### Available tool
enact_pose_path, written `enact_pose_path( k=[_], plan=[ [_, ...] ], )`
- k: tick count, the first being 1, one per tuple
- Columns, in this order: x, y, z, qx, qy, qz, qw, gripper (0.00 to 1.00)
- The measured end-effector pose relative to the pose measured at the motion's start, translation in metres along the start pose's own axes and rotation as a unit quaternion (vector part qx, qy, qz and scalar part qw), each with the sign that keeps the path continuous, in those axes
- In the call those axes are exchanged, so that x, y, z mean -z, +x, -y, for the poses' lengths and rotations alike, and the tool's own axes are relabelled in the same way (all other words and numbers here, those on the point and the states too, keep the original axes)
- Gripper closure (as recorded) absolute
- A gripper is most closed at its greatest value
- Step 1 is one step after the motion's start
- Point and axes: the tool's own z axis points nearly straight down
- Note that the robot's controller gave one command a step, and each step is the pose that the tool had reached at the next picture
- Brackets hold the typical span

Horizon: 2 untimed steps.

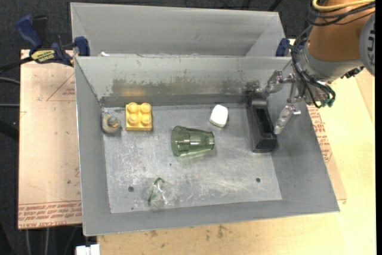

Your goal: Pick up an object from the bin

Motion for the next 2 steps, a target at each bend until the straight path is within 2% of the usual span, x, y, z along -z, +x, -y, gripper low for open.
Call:
enact_pose_path(
  k=[1, 2],
  plan=[
    [-0.059, 0.004, 0.005, 0.229, 0.001, 0.0011, 0.9735, 0.0],
    [-0.085, -0.009, 0.017, 0.212, 0.005, 0.0022, 0.9772, 1.0]
  ],
)
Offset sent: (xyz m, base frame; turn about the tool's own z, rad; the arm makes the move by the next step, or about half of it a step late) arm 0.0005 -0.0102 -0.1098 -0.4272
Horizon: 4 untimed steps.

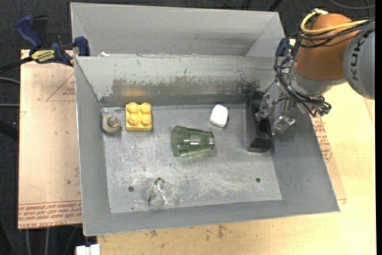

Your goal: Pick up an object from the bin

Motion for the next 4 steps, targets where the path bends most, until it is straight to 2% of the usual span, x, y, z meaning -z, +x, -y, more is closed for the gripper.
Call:
enact_pose_path(
  k=[3, 4],
  plan=[
    [0.0011, 0.0022, -0.0021, 0.0, 0.003, 0.0028, 1.0, 1.0],
    [-0.0002, 0.0007, -0.0007, -0.001, 0.001, 0.0012, 1.0, 1.0]
  ],
)
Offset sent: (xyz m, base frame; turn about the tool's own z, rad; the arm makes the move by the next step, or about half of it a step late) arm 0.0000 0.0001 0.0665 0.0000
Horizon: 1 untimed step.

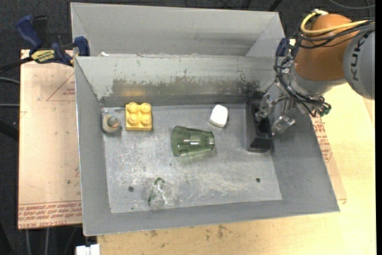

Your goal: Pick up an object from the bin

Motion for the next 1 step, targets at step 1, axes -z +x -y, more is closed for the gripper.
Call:
enact_pose_path(
  k=[1],
  plan=[
    [0.0001, -0.0002, 0.0001, 0.0, 0.0, -0.0004, 1.0, 1.0]
  ],
)
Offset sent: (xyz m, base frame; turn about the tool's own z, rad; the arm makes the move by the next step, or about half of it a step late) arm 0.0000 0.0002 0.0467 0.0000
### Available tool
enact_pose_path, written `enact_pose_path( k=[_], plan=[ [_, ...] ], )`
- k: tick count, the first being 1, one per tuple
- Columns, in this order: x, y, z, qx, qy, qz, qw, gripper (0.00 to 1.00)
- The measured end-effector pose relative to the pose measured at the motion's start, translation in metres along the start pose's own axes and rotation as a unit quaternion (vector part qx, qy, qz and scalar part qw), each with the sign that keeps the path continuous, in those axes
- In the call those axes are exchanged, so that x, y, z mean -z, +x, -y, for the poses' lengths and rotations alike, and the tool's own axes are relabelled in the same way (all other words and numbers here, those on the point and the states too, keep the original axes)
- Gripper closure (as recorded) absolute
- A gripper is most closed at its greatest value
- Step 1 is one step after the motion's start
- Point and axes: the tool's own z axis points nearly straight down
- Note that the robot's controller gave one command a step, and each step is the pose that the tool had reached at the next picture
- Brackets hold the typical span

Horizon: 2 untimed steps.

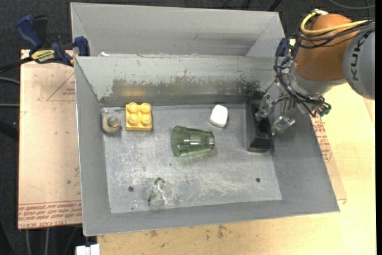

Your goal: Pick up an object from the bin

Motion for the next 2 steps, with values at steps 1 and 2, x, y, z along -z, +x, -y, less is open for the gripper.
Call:
enact_pose_path(
  k=[1, 2],
  plan=[
    [-0.0003, 0.0002, -0.0002, 0.0, 0.001, 0.0009, 1.0, 1.0],
    [-0.0006, -0.0002, 0.0002, 0.0, 0.0, 0.0003, 1.0, 1.0]
  ],
)
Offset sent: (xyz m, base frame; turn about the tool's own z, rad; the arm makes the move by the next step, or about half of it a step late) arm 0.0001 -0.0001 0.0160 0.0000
